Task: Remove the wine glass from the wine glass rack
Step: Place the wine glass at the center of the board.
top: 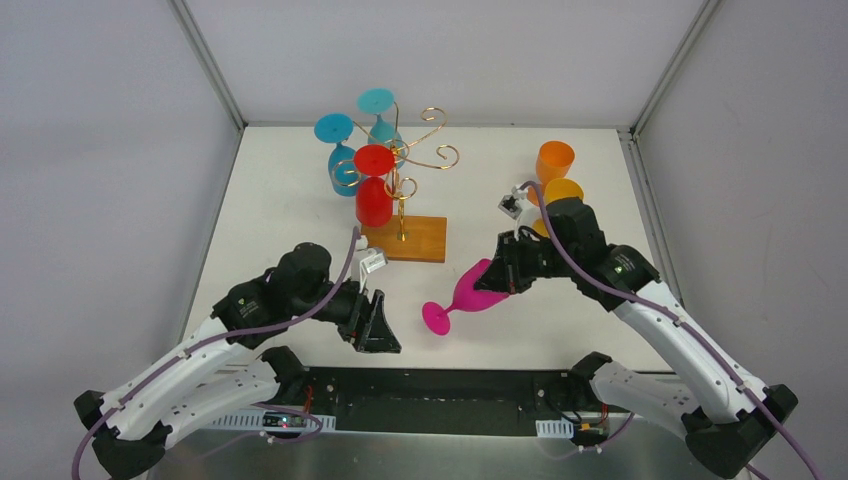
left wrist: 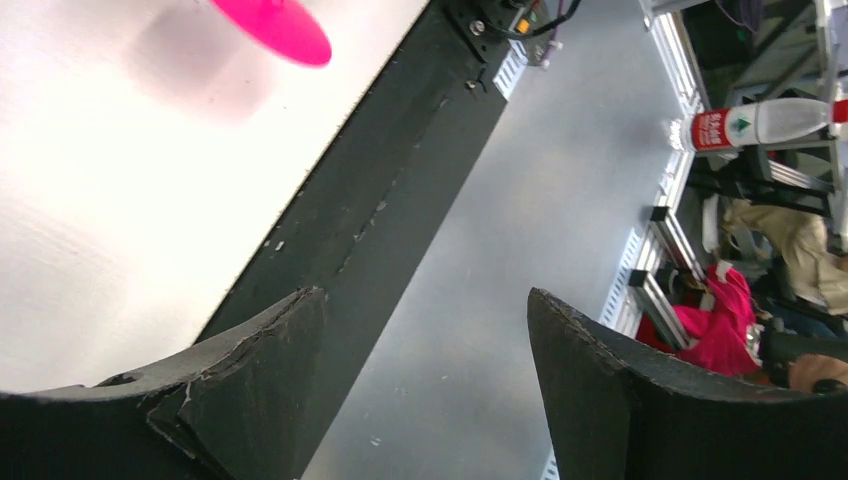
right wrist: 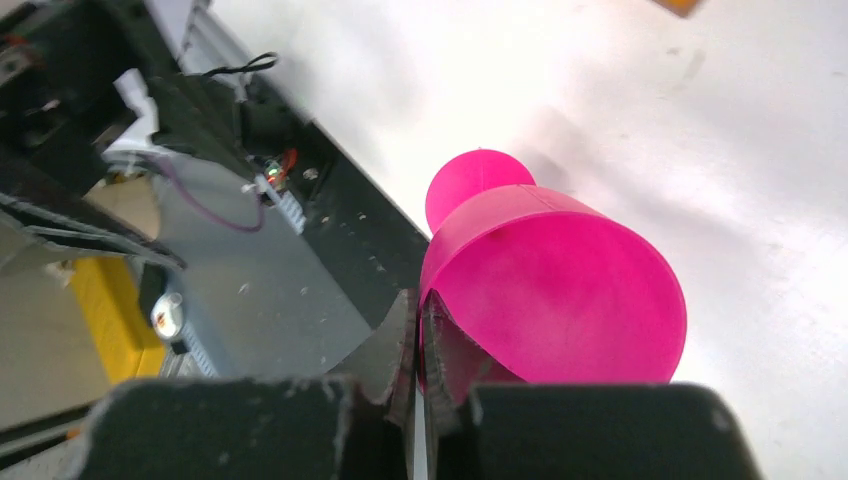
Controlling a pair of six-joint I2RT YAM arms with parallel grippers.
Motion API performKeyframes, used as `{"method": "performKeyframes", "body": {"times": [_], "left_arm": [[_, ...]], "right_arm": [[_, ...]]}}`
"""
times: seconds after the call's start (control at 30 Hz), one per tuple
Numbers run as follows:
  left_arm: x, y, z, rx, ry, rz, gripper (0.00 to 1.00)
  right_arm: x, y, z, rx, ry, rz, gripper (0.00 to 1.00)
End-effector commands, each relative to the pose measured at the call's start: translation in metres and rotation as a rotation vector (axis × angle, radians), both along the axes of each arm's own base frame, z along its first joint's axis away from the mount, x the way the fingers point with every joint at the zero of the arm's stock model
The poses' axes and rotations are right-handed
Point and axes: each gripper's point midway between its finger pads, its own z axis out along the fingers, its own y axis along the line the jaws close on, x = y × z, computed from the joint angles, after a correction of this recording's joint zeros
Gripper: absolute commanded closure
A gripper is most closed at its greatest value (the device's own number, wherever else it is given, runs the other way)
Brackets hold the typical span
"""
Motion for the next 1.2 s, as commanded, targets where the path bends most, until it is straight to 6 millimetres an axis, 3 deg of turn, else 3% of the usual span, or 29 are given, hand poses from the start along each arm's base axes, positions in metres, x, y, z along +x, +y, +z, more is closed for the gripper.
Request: {"method": "performKeyframes", "body": {"times": [0.0,0.4,0.67,1.17], "left_arm": [[0.016,0.012,0.01,0.021,-0.135,0.081,0.25],[0.025,0.025,0.005,0.029,-0.209,0.159,0.19],[0.032,0.031,0.0,0.07,-0.225,0.197,0.18],[0.035,0.034,-0.001,0.085,-0.235,0.216,0.16]], "right_arm": [[0.029,-0.025,0.005,-0.101,-0.089,-0.156,1.0],[0.086,-0.102,-0.004,-0.398,-0.189,-0.522,1.0],[0.108,-0.14,-0.017,-0.58,-0.206,-0.657,1.0],[0.14,-0.165,-0.034,-0.672,-0.178,-0.755,1.0]]}}
